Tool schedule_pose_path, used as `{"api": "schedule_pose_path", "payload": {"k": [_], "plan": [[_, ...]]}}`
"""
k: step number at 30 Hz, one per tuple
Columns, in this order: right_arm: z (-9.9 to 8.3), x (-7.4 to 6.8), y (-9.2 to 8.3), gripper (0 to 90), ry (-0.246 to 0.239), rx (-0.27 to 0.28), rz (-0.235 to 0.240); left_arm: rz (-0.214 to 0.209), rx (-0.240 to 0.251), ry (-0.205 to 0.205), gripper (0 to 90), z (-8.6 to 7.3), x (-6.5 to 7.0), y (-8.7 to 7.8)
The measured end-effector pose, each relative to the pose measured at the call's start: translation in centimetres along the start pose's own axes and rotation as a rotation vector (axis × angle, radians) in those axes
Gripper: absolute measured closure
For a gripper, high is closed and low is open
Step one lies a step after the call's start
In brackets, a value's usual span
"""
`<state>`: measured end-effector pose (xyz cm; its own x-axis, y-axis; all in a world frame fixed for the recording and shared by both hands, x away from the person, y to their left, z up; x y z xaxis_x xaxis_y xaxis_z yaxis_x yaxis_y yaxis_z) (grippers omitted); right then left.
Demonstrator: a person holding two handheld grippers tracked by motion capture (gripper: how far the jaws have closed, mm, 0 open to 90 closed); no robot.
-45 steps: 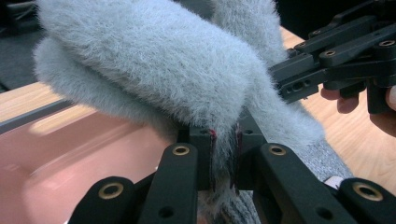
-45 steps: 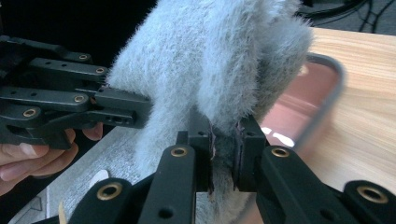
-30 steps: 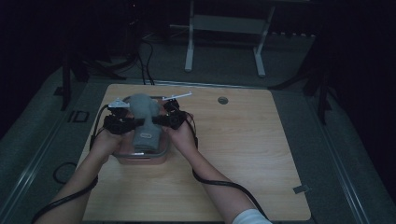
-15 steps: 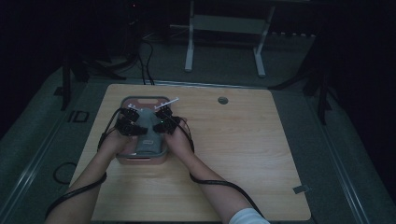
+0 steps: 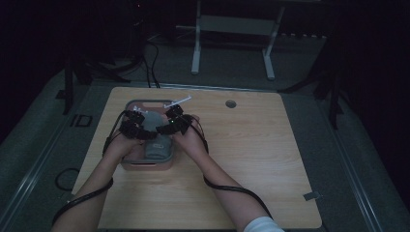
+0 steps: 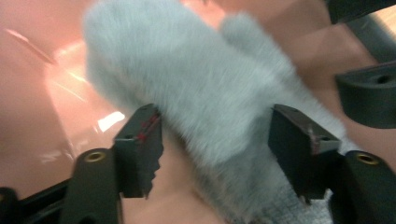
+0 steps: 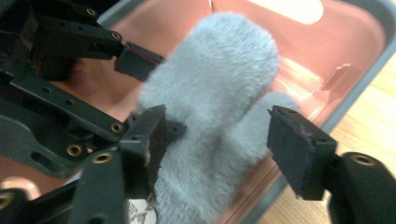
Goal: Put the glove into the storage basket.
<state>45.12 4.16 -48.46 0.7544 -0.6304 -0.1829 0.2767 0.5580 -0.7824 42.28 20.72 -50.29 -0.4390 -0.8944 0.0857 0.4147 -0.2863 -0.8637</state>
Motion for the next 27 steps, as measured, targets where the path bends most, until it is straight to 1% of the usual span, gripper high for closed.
{"api": "schedule_pose_path", "payload": {"k": [1,2,4,7,9,12,14,15,17,19,22,23,27], "plan": [[0.0,0.1,-0.3,28.9,0.003,0.007,0.013,-0.001,0.011,0.005,28.3,0.0,0.0,-0.3],[0.0,0.1,-0.6,27.0,-0.003,0.006,0.028,0.014,0.021,0.012,24.2,0.0,0.0,-0.7],[-0.1,0.1,-1.3,21.2,-0.018,0.021,0.044,0.039,0.063,0.013,21.4,-0.1,0.0,-1.3],[-0.3,0.1,-2.2,19.9,-0.012,0.047,0.07,0.082,0.117,0.023,16.8,-0.3,0.1,-2.2],[-0.5,0.1,-2.8,17.0,-0.026,0.046,0.085,0.091,0.147,0.032,15.1,-0.5,0.4,-2.7],[-1.0,0.2,-3.5,17.0,-0.039,0.051,0.092,0.089,0.185,0.038,13.3,-0.9,1.0,-3.3],[-1.3,0.3,-4.0,17.0,-0.051,0.057,0.095,0.078,0.219,0.042,10.9,-1.2,1.5,-3.8],[-1.6,0.4,-4.3,17.0,-0.056,0.057,0.088,0.077,0.233,0.047,10.4,-1.4,1.8,-4.1],[-2.0,0.5,-4.8,17.0,-0.066,0.06,0.09,0.065,0.258,0.052,9.1,-1.7,2.4,-4.5],[-2.6,0.7,-5.3,17.0,-0.081,0.061,0.081,0.064,0.281,0.067,9.0,-1.9,3.2,-5.0],[-3.5,0.8,-6.0,17.1,-0.093,0.066,0.09,0.043,0.304,0.1,9.0,-2.3,4.7,-5.4],[-3.9,0.9,-6.3,17.1,-0.104,0.067,0.089,0.036,0.309,0.107,9.0,-2.4,5.1,-5.5],[-5.3,1.1,-7.2,17.0,-0.131,0.067,0.081,0.008,0.323,0.137,9.0,-2.8,6.8,-5.4]]}}
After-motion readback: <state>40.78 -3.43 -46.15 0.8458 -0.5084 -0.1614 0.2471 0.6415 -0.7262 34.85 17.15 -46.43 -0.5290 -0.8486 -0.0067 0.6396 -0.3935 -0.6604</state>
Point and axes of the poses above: each handheld gripper's, and its own axes: y roughly forward along the jaws, z roughly out of its top, x roughly to its right, the point moved 2 cm from there along y, roughly forward along the jaws, and after that the axes turned 8 degrees about -x, right-handed, at the moved point
